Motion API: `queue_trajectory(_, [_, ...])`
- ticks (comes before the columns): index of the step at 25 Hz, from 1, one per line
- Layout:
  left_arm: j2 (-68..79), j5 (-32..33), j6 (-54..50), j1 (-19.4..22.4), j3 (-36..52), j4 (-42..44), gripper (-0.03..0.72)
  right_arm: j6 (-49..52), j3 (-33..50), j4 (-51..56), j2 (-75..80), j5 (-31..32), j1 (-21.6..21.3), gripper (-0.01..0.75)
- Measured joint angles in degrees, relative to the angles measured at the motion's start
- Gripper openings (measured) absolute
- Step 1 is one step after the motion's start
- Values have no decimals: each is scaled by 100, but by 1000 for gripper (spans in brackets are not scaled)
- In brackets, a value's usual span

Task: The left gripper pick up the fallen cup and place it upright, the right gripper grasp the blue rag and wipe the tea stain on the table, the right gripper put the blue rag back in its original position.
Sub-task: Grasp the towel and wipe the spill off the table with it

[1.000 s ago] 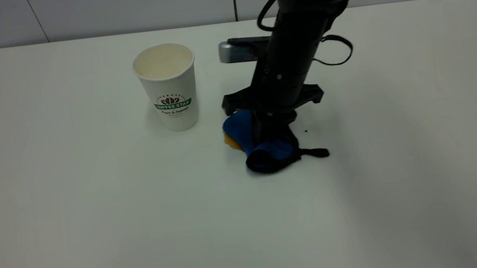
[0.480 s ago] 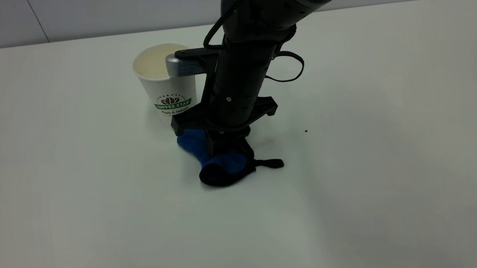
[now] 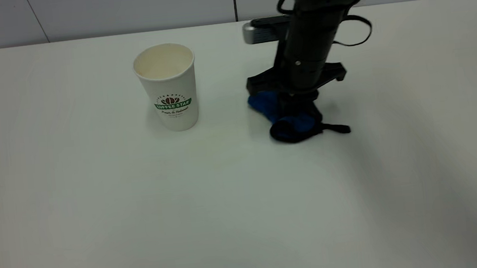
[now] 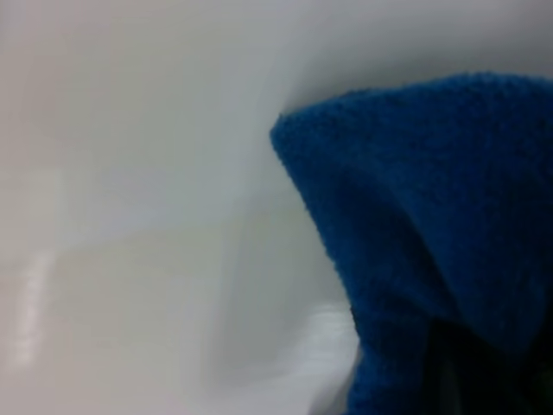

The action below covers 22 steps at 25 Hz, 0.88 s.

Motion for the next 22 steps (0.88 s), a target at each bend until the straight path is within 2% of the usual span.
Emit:
queue_trajectory(8, [0,0,0,0,0,0,587,97,-22,-123,-10,474,-1365,67])
queue_trajectory(12, [0,0,0,0,0,0,587,37,-53,-269,-10,625,-1877,67])
queue_trajectory(19, [0,0,0,0,0,0,587,-170,-56,-337,-29,713,-2189,89])
queue_trajectory(22, [0,0,0,0,0,0,587,-208,-45,-380,-104,744,-2194,188])
